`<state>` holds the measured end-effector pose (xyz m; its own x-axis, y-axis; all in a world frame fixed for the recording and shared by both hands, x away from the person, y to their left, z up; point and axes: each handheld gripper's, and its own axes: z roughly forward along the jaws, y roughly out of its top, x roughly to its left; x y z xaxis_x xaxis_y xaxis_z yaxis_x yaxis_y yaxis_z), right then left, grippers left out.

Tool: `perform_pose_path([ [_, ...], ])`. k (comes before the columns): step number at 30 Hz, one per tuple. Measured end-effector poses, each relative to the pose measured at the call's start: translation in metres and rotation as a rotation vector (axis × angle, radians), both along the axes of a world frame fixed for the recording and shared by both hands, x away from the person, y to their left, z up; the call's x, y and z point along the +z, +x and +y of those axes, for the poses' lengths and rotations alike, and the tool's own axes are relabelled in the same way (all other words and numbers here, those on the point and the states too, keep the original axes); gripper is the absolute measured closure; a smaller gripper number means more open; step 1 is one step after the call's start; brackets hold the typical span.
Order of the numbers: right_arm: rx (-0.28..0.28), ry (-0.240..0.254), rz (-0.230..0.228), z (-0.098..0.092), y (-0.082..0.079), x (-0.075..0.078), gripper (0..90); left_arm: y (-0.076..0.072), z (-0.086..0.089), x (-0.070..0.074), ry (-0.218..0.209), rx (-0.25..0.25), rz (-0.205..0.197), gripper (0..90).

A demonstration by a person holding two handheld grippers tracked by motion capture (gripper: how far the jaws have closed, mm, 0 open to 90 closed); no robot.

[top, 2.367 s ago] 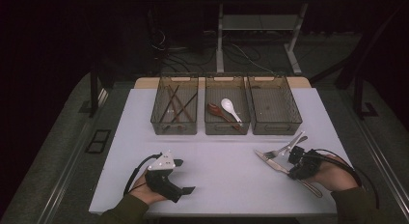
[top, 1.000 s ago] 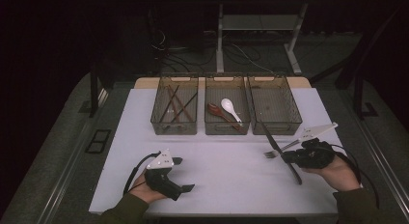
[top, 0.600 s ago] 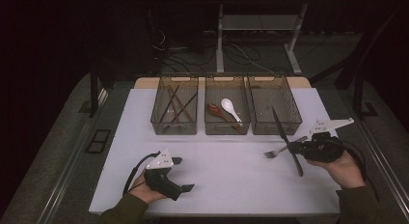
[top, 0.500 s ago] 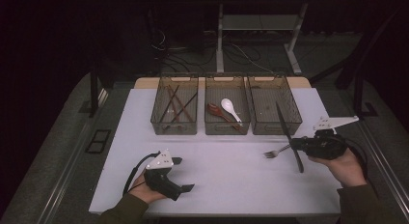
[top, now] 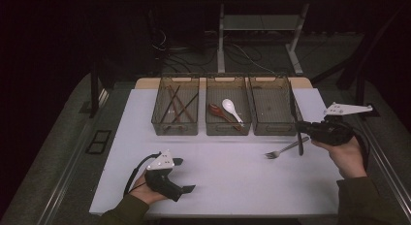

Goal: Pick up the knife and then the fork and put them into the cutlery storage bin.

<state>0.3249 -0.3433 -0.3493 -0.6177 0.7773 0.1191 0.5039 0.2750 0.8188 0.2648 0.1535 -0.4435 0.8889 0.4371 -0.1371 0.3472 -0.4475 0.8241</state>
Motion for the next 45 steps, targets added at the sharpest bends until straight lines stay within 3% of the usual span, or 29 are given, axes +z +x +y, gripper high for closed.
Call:
perform_pose_path([
  [6, -0.036, 0.02, -0.036, 0.0, 0.011, 0.008, 80.1, 0.0, 0.0, 0.0, 0.0, 0.003, 0.0, 0.0],
  [16, -0.113, 0.028, -0.1, -0.001, 0.046, 0.032, 80.1, 0.0, 0.0, 0.0, -0.001, 0.001, 0.001, 0.0],
  [22, -0.149, 0.026, -0.108, 0.002, 0.066, 0.037, 80.1, 0.0, 0.0, 0.0, 0.001, 0.0, 0.001, 0.0],
  [32, -0.201, -0.013, -0.083, 0.009, 0.097, 0.023, 80.1, 0.0, 0.0, 0.0, -0.002, -0.004, 0.0, 0.0],
  [41, -0.213, -0.103, -0.009, 0.016, 0.112, 0.0, 80.1, -0.001, 0.0, 0.0, -0.006, -0.005, 0.0, 0.0],
  [45, -0.212, -0.122, 0.034, 0.017, 0.115, -0.012, 80.1, -0.001, 0.0, 0.0, -0.008, -0.003, 0.001, 0.0],
])
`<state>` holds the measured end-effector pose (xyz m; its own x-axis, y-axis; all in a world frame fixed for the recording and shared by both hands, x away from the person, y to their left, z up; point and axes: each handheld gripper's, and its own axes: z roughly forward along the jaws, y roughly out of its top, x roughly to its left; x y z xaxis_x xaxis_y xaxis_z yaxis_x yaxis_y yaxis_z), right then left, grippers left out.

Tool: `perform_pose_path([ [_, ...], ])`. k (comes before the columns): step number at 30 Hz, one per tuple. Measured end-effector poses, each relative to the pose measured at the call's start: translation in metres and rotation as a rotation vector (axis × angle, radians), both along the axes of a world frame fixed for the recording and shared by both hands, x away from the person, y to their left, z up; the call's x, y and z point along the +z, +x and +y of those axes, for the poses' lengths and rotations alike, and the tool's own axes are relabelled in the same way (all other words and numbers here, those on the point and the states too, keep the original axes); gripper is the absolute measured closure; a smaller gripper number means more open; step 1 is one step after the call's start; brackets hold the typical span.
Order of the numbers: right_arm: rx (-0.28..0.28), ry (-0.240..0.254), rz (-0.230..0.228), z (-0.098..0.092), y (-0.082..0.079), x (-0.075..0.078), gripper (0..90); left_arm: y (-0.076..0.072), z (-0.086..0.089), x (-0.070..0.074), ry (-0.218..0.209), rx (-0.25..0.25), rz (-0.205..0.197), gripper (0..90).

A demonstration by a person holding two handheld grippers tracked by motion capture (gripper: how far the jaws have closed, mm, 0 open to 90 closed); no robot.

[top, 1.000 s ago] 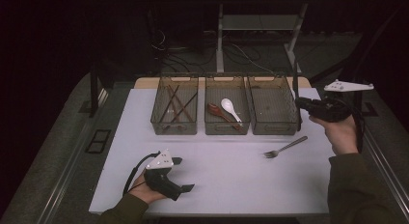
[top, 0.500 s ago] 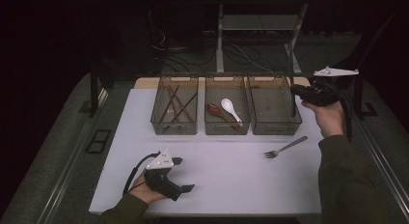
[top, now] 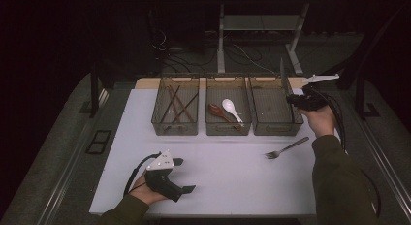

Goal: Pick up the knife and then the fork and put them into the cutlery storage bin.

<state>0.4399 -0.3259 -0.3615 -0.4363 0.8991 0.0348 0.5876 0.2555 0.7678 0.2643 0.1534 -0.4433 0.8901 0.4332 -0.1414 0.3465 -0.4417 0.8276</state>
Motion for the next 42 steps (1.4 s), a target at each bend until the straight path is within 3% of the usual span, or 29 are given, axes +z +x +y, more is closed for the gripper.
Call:
perform_pose_path([
  [4, 0.003, -0.05, 0.04, 0.002, 0.002, -0.011, 80.1, 0.0, 0.0, 0.0, -0.002, -0.001, 0.0, 0.0],
  [11, 0.024, -0.091, 0.074, 0.004, 0.004, -0.017, 80.0, 0.0, -0.001, -0.001, -0.005, 0.0, 0.005, 0.0],
  [16, 0.039, -0.113, 0.123, 0.005, 0.006, -0.023, 80.0, 0.0, -0.001, -0.001, -0.004, -0.002, 0.008, 0.0],
  [23, 0.031, -0.142, 0.135, 0.01, 0.011, -0.026, 76.7, 0.0, -0.001, -0.001, -0.005, -0.002, 0.008, 0.0],
  [24, 0.027, -0.133, 0.126, 0.01, 0.011, -0.026, 69.3, 0.0, -0.001, -0.001, -0.004, -0.004, 0.007, 0.0],
  [33, 0.04, -0.016, 0.09, 0.002, 0.001, -0.015, 64.6, -0.001, -0.001, 0.0, -0.003, -0.007, 0.006, 0.0],
  [36, 0.063, 0.044, 0.066, -0.001, -0.012, -0.008, 68.2, -0.001, -0.001, 0.0, -0.004, -0.009, 0.007, 0.0],
  [39, 0.095, 0.053, 0.041, -0.003, -0.029, -0.004, 77.6, 0.0, -0.001, -0.001, 0.001, -0.013, 0.006, 0.0],
  [42, 0.131, 0.058, 0.047, -0.004, -0.045, -0.002, 84.9, 0.0, -0.001, 0.0, 0.006, -0.012, 0.004, 0.0],
])
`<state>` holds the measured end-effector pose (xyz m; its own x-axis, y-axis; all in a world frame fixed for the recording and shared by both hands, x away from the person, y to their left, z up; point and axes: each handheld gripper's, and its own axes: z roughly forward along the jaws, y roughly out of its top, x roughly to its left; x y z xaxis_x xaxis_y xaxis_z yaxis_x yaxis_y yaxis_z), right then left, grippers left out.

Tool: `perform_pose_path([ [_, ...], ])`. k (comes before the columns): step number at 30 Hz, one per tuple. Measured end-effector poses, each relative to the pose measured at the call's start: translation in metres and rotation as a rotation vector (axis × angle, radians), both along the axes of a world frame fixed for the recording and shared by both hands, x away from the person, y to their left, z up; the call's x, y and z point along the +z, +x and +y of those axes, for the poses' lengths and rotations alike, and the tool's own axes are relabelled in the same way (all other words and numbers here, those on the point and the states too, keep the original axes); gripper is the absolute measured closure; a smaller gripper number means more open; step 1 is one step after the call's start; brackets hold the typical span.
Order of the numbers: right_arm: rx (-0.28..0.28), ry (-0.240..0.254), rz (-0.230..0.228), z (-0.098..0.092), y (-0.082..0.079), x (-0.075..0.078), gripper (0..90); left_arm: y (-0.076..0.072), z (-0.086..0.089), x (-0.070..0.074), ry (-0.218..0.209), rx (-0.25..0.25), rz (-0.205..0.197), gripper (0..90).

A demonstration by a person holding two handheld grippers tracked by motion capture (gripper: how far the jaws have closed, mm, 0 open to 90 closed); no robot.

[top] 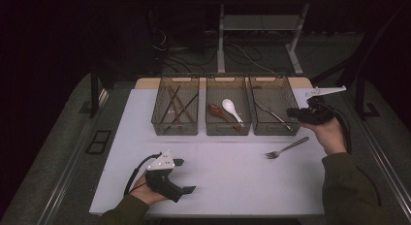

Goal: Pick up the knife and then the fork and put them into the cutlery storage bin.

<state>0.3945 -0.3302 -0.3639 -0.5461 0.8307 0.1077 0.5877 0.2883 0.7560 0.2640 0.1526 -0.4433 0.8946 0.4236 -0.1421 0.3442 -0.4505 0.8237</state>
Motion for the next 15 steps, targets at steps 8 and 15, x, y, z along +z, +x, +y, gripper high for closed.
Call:
perform_pose_path([
  [8, 0.037, -0.038, -0.009, -0.005, -0.033, -0.005, 90.0, -0.001, 0.0, 0.0, -0.002, 0.004, 0.0, 0.0],
  [15, 0.049, -0.089, 0.022, -0.01, -0.049, -0.026, 90.0, 0.0, 0.0, 0.0, 0.003, 0.008, 0.001, 0.0],
])
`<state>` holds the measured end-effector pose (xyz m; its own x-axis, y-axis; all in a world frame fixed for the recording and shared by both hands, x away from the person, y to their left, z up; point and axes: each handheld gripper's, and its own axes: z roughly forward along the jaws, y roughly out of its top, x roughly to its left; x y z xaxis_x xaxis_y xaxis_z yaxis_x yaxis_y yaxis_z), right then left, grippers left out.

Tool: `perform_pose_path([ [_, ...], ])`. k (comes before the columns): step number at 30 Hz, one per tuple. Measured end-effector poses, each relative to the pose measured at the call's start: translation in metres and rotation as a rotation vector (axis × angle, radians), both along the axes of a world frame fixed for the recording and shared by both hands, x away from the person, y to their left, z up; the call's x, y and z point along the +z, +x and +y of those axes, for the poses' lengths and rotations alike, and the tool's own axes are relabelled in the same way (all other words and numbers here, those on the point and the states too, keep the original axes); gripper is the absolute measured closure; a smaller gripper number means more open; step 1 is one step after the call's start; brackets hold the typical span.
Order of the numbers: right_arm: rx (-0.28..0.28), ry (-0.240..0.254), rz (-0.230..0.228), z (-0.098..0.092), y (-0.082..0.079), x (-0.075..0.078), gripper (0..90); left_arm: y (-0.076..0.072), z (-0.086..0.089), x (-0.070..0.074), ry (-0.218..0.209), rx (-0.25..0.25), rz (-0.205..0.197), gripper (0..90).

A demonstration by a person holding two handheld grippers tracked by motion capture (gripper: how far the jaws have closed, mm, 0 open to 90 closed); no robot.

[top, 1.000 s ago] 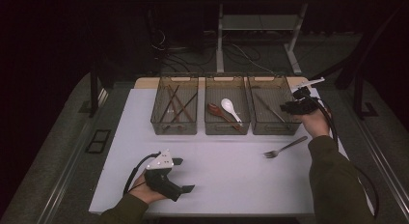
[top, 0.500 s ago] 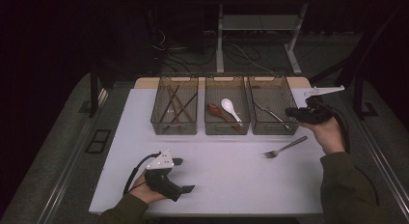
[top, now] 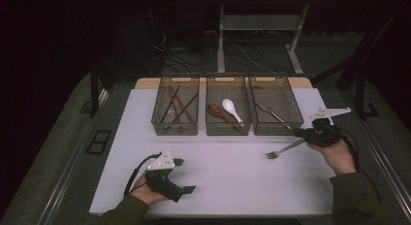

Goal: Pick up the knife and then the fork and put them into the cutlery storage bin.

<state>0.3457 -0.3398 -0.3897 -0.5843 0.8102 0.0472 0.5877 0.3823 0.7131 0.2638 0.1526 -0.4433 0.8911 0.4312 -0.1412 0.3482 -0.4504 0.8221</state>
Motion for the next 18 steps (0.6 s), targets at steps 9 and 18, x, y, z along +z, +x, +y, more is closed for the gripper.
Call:
perform_pose_path([
  [9, -0.04, -0.056, 0.066, -0.003, 0.016, -0.033, 90.0, 0.001, 0.0, -0.001, -0.002, 0.003, 0.003, 0.0],
  [18, -0.041, -0.113, 0.1, 0.002, 0.024, -0.049, 90.0, 0.001, 0.0, -0.001, 0.001, 0.005, 0.003, 0.0],
])
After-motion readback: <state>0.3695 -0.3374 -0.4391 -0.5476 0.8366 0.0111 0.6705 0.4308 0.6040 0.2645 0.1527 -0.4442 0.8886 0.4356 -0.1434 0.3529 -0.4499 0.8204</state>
